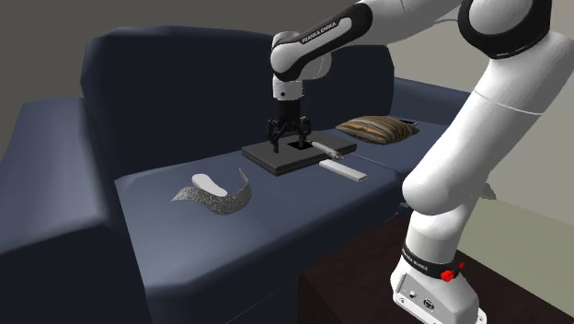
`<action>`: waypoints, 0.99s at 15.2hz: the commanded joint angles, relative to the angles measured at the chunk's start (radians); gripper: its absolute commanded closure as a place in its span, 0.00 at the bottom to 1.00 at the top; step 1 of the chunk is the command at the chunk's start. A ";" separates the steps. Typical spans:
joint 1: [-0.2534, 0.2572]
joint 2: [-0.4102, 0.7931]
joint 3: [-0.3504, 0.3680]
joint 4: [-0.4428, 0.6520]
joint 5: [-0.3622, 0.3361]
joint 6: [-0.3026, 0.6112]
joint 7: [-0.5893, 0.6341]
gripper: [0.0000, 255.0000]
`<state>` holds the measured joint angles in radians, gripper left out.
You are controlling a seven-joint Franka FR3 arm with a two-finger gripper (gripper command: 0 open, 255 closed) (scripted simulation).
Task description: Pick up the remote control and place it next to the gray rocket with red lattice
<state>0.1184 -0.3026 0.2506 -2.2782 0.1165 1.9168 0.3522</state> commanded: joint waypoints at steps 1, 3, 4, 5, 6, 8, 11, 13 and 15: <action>0.007 0.067 0.025 0.043 -0.011 0.030 0.026 0.00; 0.017 0.136 0.050 0.090 -0.028 0.057 0.057 0.00; 0.022 0.170 0.061 0.114 -0.039 0.069 0.073 0.00; 0.027 0.206 0.072 0.140 -0.050 0.080 0.090 0.00; 0.033 0.241 0.083 0.167 -0.064 0.090 0.106 0.00; 0.047 0.314 0.101 0.225 -0.093 0.106 0.141 0.00; 0.074 0.424 0.121 0.321 -0.145 0.120 0.192 0.00; 0.097 0.500 0.129 0.392 -0.181 0.122 0.224 0.00; 0.123 0.576 0.133 0.468 -0.218 0.120 0.254 0.00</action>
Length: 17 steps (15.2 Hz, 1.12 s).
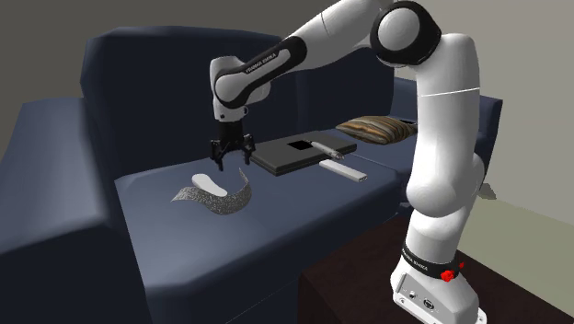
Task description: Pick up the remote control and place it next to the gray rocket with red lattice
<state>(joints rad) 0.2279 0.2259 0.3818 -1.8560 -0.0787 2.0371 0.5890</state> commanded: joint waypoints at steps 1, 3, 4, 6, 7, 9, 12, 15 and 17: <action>0.029 0.086 0.003 0.087 -0.041 -0.004 0.031 0.00; 0.061 0.164 0.001 0.174 -0.075 -0.016 0.055 0.00; 0.079 0.203 0.000 0.220 -0.092 -0.023 0.065 0.00; 0.116 0.284 -0.006 0.320 -0.122 -0.044 0.083 0.00; 0.131 0.315 -0.009 0.360 -0.133 -0.053 0.088 0.00; 0.132 0.324 -0.012 0.346 -0.137 -0.030 0.090 0.00; 0.132 0.338 -0.016 0.327 -0.143 0.002 0.094 0.00; 0.133 0.352 -0.019 0.312 -0.149 0.029 0.098 0.00; 0.134 0.352 -0.019 0.313 -0.149 0.029 0.098 0.00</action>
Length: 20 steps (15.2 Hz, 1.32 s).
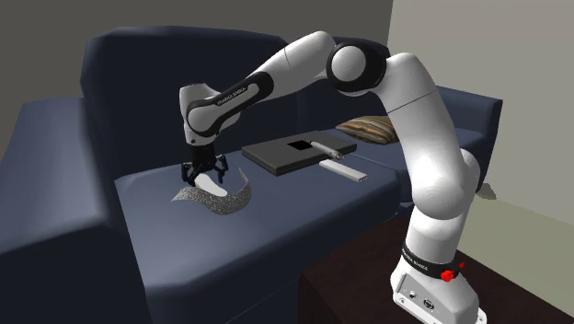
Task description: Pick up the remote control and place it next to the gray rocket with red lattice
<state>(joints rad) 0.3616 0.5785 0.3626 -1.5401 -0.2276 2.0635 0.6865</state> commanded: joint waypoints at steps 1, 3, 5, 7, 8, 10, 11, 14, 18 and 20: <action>0.000 -0.001 0.000 -0.003 0.000 0.003 0.001 0.00; 0.000 -0.001 0.000 -0.003 0.000 0.003 0.001 0.00; 0.000 -0.001 0.000 -0.003 0.000 0.003 0.001 0.00; 0.000 -0.001 0.000 -0.003 0.000 0.003 0.001 1.00; 0.000 -0.001 0.000 -0.003 0.000 0.003 0.001 1.00; 0.000 -0.001 0.000 -0.003 0.000 0.003 0.001 1.00; 0.000 -0.001 0.000 -0.003 0.000 0.003 0.001 1.00; 0.000 -0.001 0.000 -0.003 0.000 0.003 0.001 1.00; -0.002 -0.017 0.004 0.012 0.007 -0.028 -0.004 1.00; -0.003 -0.027 0.007 0.024 0.011 -0.050 -0.007 1.00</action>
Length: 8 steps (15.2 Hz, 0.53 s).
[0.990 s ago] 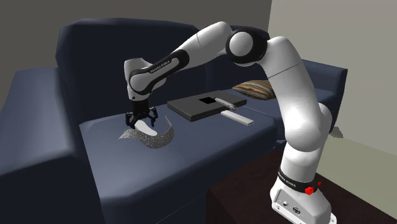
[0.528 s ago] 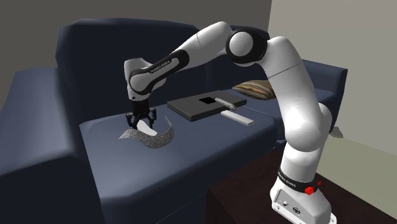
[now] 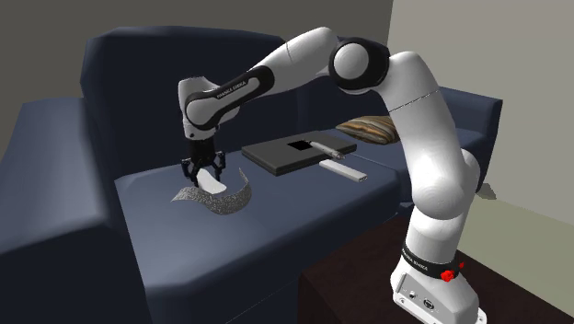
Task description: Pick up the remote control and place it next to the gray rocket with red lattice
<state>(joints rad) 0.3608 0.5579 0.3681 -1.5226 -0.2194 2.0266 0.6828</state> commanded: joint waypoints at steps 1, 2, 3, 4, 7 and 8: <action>-0.002 -0.012 0.003 0.013 0.005 -0.024 -0.005 1.00; -0.002 -0.016 0.004 0.020 0.007 -0.035 -0.006 1.00; -0.002 -0.021 0.005 0.027 0.009 -0.046 -0.007 1.00; -0.003 -0.025 0.006 0.034 0.011 -0.057 -0.009 1.00; -0.002 -0.036 0.009 0.057 0.017 -0.091 -0.012 1.00; -0.002 -0.040 0.010 0.065 0.018 -0.102 -0.014 1.00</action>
<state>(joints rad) 0.3575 0.5194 0.3773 -1.4676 -0.2022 1.9357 0.6698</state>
